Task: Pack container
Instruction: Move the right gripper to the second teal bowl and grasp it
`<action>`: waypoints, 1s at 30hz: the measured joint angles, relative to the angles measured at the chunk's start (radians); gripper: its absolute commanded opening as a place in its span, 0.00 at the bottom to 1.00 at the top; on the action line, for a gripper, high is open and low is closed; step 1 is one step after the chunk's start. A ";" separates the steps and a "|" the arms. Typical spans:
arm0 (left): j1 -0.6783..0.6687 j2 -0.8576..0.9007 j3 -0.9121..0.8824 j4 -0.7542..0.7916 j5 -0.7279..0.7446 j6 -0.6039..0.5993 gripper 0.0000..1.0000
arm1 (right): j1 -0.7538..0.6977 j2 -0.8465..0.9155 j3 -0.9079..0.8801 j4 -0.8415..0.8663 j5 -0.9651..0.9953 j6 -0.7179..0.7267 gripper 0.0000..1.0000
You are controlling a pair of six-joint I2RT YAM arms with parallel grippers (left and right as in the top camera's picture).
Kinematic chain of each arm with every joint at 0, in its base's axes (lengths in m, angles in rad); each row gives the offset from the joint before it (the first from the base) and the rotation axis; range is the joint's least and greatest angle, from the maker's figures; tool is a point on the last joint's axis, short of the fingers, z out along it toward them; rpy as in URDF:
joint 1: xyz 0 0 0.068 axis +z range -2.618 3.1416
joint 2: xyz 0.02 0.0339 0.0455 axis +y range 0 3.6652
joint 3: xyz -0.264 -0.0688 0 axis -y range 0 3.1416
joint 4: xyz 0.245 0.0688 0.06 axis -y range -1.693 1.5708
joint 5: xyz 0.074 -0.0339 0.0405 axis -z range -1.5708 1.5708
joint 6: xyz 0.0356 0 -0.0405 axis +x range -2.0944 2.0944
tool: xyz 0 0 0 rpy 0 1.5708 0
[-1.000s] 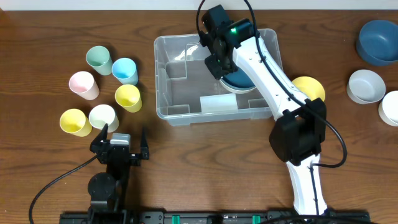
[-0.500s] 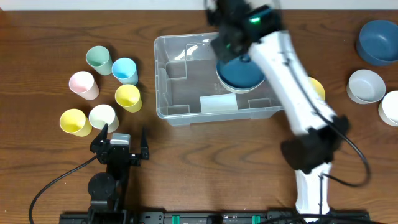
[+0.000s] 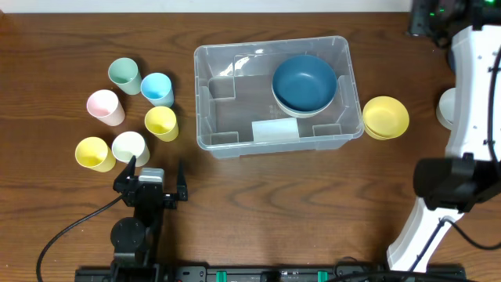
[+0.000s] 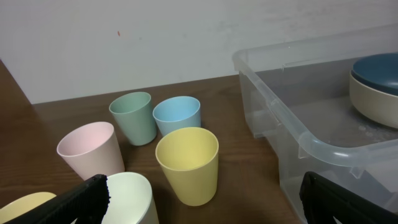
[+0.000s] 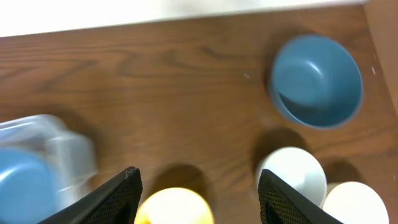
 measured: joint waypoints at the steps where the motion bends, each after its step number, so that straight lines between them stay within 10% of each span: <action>1: 0.000 0.000 0.000 0.000 0.000 0.000 0.98 | -0.023 0.017 0.000 0.008 0.000 0.002 0.62; 30: 0.000 0.000 0.000 0.000 0.000 0.000 0.98 | -0.301 0.457 -0.010 0.260 -0.020 -0.269 0.55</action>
